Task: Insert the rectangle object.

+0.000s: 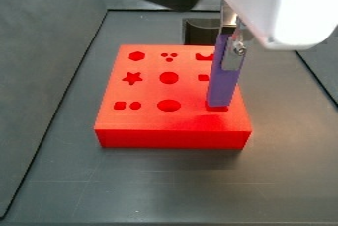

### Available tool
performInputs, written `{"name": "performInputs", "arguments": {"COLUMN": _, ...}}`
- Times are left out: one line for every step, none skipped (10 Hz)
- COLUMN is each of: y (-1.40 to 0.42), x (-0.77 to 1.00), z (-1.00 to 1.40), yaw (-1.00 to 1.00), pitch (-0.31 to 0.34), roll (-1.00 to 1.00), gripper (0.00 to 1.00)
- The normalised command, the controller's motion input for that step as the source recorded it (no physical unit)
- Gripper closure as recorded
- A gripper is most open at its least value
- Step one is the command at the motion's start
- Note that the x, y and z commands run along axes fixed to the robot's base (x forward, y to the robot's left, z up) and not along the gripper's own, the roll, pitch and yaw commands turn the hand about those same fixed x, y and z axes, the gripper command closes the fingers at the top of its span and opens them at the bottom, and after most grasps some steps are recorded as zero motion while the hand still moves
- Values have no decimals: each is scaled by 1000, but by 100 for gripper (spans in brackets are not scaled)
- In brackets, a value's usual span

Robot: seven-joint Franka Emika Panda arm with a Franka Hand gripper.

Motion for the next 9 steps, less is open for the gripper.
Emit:
{"name": "performInputs", "arguments": {"y": 0, "x": 197, "z": 0, "yaw": -189, "pitch": 54, "roll": 0, "gripper": 100}}
{"name": "performInputs", "arguments": {"y": -120, "x": 0, "z": 0, "yaw": 0, "pitch": 0, "roll": 46, "gripper": 100}}
{"name": "performInputs", "arguments": {"y": 0, "x": 389, "z": -66, "yaw": 0, "pitch": 0, "roll": 307, "gripper": 100}}
{"name": "performInputs", "arguments": {"y": 43, "x": 383, "z": -69, "yaw": -117, "pitch": -27, "roll": 277, "gripper": 100}}
{"name": "performInputs", "arguments": {"y": 126, "x": 257, "z": -83, "yaw": -186, "pitch": -11, "roll": 273, "gripper": 100}}
{"name": "performInputs", "arguments": {"y": 106, "x": 197, "z": -117, "yaw": -240, "pitch": -29, "roll": 151, "gripper": 100}}
{"name": "performInputs", "arguments": {"y": 120, "x": 83, "z": -214, "yaw": -183, "pitch": -30, "roll": 71, "gripper": 100}}
{"name": "performInputs", "arguments": {"y": 51, "x": 0, "z": -229, "yaw": -123, "pitch": -27, "roll": 36, "gripper": 100}}
{"name": "performInputs", "arguments": {"y": 0, "x": -117, "z": -223, "yaw": -109, "pitch": -30, "roll": 0, "gripper": 100}}
